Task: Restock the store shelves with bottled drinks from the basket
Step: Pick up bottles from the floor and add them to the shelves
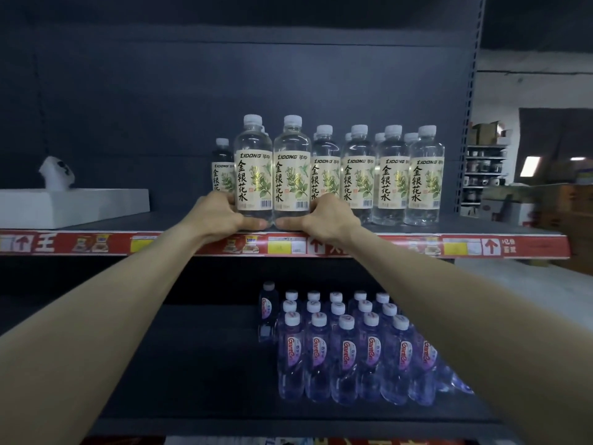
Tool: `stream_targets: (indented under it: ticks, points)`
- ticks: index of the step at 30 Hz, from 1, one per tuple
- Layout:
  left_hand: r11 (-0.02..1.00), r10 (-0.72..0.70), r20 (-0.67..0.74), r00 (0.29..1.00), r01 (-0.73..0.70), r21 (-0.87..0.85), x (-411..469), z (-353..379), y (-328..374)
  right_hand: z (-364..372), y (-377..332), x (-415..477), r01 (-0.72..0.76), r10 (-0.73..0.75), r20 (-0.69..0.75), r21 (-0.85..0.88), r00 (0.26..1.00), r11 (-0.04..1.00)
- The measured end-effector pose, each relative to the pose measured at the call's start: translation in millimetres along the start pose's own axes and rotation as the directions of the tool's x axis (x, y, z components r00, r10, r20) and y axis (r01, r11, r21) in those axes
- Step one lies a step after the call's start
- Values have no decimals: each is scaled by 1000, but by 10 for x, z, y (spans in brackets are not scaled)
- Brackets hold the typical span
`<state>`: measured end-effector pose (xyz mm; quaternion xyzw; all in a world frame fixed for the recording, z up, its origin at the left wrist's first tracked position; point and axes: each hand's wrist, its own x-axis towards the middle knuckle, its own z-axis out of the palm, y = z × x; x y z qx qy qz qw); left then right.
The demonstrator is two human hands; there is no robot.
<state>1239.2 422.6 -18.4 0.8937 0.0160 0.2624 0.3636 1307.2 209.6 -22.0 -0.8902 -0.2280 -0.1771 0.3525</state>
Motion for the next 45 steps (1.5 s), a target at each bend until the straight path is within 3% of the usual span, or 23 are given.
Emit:
stream_targets:
  ticks: [18,24,29,32,35,41,45]
  points:
    - [998,-63,-2,998,63,18,-22,24,58,-16,35,-47,52,-52,-15,11,999,999]
    - [987,-97,-10,995,95,-126,-163,5,228,-137,-14,-77,84,-81,93,-33,992,996]
    - [923,-230,-157,960,164,-348,-311,24,447,-301,-65,-303,85,-97,171,73,981,994]
    - [822,-368,-257,893,184,-538,-468,65,616,-465,33,-602,94,-106,144,92,984,991]
    - [713,-427,-264,865,143,-686,-746,188,931,-661,169,-917,125,-129,23,114,991,986]
    - [695,-388,-128,913,199,-691,-1366,602,1339,-1228,466,-1641,7,21,-88,297,996,955]
    - [668,-405,-83,910,233,-707,-1825,873,1503,-1465,666,-2119,-153,222,-96,470,970,870]
